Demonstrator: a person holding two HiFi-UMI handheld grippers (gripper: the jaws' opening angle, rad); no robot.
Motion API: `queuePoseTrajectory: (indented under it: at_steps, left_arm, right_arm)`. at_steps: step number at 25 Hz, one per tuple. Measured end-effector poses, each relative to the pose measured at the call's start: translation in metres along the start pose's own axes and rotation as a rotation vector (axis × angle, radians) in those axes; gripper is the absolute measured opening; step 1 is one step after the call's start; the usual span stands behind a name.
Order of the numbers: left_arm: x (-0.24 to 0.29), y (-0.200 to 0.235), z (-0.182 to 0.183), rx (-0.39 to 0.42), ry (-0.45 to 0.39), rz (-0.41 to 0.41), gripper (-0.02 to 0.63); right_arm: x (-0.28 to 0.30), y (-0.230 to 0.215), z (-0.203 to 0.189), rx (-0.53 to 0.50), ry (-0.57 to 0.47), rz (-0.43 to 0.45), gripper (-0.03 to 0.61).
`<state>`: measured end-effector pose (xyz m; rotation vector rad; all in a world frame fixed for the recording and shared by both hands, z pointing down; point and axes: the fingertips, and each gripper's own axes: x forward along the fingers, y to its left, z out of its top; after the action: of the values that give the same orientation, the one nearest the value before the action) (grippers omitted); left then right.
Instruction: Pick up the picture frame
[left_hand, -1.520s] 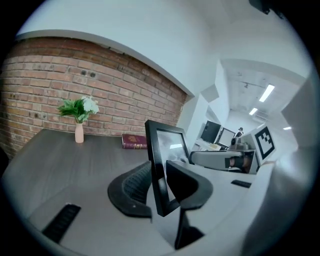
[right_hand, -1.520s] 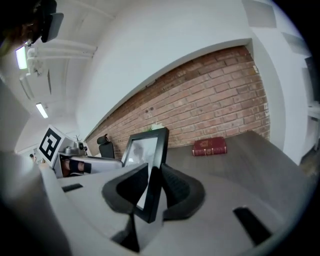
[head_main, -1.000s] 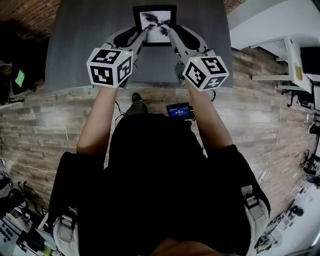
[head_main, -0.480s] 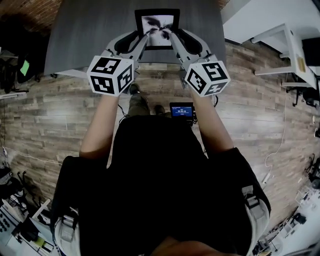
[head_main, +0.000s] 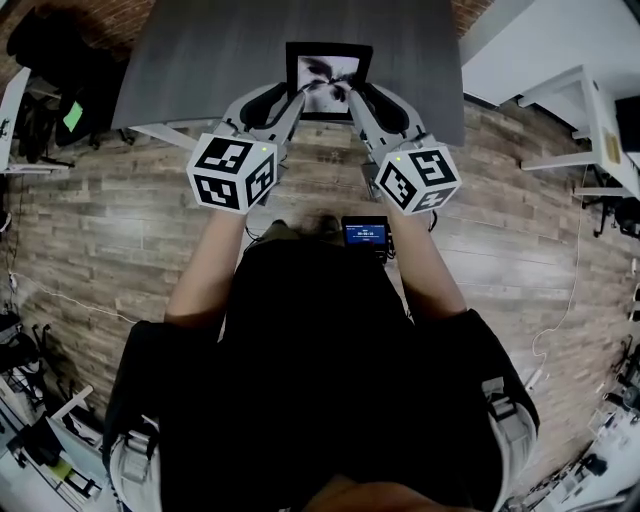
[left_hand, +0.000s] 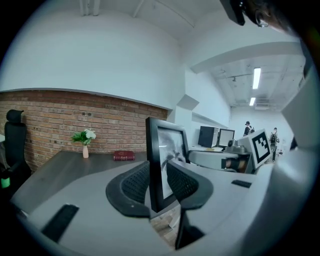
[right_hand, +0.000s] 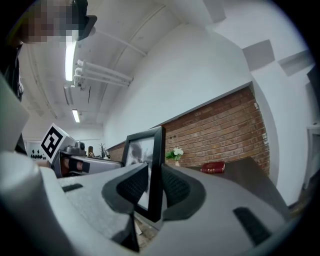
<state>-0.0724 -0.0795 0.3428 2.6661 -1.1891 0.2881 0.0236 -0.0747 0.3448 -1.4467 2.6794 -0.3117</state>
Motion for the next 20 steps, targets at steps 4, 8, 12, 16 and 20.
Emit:
queuePoseTrajectory:
  at_steps: [4,8,12,16,20]
  left_arm:
    - [-0.026,0.015,-0.002,-0.017,-0.025,-0.025,0.091]
    - [-0.042,0.007,-0.013,-0.035,-0.026,-0.059,0.095]
    - [-0.070,0.013,-0.023,-0.048,-0.021,-0.087,0.097]
    - [-0.109,0.031,-0.036,-0.081,-0.031,-0.104,0.097]
    - [-0.138,0.034,-0.055,-0.100,-0.026,-0.138,0.097]
  right_arm:
    - [0.007,0.029,0.004,-0.032,0.006,0.003,0.086]
    - [-0.007,0.049,-0.001,-0.047,0.030,-0.036,0.086]
    - [-0.010,0.078,-0.010,-0.047,0.053,-0.067,0.086]
    - [-0.005,0.121,-0.027,-0.048,0.087,-0.085,0.087]
    - [-0.013,0.152,-0.040,-0.055,0.099,-0.116,0.087]
